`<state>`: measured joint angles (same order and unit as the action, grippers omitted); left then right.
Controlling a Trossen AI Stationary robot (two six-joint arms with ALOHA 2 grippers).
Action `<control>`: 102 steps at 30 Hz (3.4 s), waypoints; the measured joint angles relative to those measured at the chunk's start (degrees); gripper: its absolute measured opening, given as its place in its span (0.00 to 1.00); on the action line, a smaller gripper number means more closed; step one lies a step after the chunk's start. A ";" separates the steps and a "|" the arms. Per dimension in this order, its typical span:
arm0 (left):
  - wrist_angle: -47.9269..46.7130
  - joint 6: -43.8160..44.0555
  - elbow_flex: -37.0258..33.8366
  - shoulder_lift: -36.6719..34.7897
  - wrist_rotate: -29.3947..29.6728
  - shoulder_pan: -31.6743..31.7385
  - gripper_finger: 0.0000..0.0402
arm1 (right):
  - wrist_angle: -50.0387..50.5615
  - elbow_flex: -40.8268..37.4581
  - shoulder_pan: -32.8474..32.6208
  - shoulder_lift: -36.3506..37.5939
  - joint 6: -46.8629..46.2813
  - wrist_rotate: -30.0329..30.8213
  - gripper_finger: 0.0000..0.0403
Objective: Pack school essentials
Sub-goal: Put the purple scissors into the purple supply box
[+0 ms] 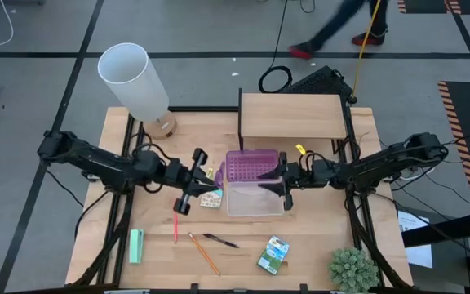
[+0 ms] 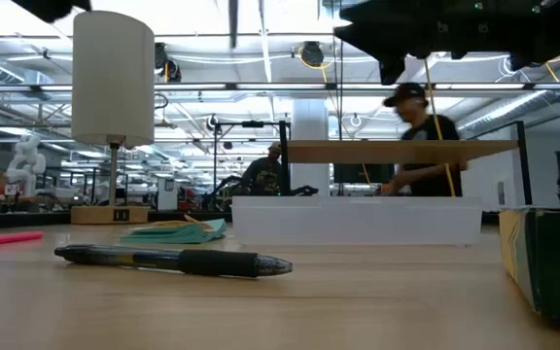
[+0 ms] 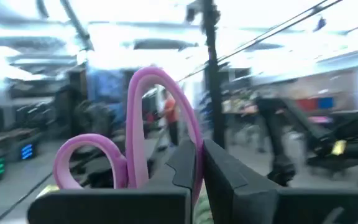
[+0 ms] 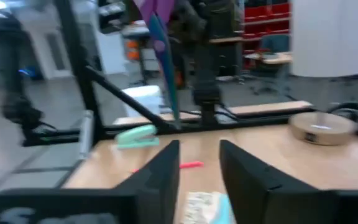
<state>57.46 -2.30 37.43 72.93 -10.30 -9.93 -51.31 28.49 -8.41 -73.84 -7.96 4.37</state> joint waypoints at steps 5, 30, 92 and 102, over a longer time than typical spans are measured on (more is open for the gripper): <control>9.89 1.37 0.11 6.01 -6.40 1.91 0.05 | -6.46 0.11 0.12 -4.42 -1.27 -3.07 0.49; 16.09 2.62 7.23 19.80 -3.29 4.07 0.05 | -16.12 9.17 -0.32 -22.05 1.85 -4.08 0.61; -48.80 3.90 7.15 -7.54 17.04 2.03 0.63 | 10.50 9.07 0.95 -10.05 3.13 1.59 0.00; -56.91 5.66 7.23 -7.52 22.38 2.03 0.63 | 13.56 9.07 1.12 -10.05 2.68 4.58 0.00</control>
<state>0.55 3.35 44.66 65.41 12.08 -7.90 -37.75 37.56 -7.30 -83.90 -5.28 8.95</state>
